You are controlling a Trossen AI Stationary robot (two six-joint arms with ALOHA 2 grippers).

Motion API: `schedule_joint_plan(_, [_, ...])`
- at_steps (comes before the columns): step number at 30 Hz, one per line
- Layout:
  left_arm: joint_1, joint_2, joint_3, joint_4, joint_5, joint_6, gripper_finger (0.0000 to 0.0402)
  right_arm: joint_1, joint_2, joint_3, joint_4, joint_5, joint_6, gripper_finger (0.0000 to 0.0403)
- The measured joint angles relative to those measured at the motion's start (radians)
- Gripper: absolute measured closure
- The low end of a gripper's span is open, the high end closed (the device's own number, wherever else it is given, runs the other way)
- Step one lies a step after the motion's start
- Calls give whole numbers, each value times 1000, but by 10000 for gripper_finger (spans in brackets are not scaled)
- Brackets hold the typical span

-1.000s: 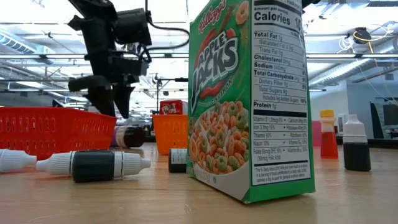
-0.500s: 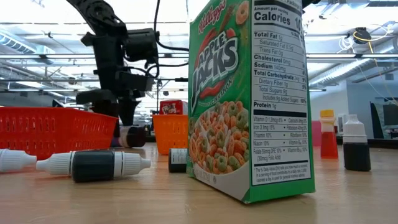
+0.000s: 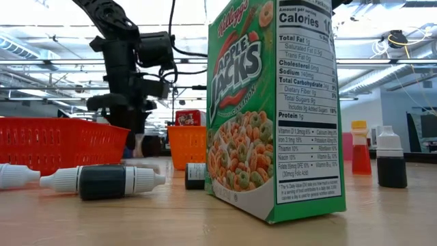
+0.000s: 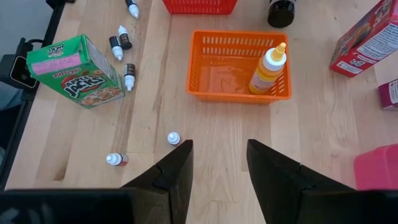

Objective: Pick & Place Kitchen Items
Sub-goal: Put the black seasoning bottle into the red bin

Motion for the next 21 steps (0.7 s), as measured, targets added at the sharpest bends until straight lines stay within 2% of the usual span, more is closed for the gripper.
schedule_joint_plan(5, [-1, -75, 0, 1, 4, -73, 274, 0, 0, -32, 4, 0, 0, 261])
schedule_joint_plan(9, [-4, -165, 0, 2, 81, -104, 259, 0, 0, -50, 21, 0, -1, 261])
schedule_joint_plan(13, [-19, -274, 0, 4, 120, -147, 267, 0, -4, -50, 50, 0, -6, 261])
schedule_joint_plan(21, [-127, -475, -10, 12, 160, -242, 266, 0, -34, -50, 67, 0, -6, 261])
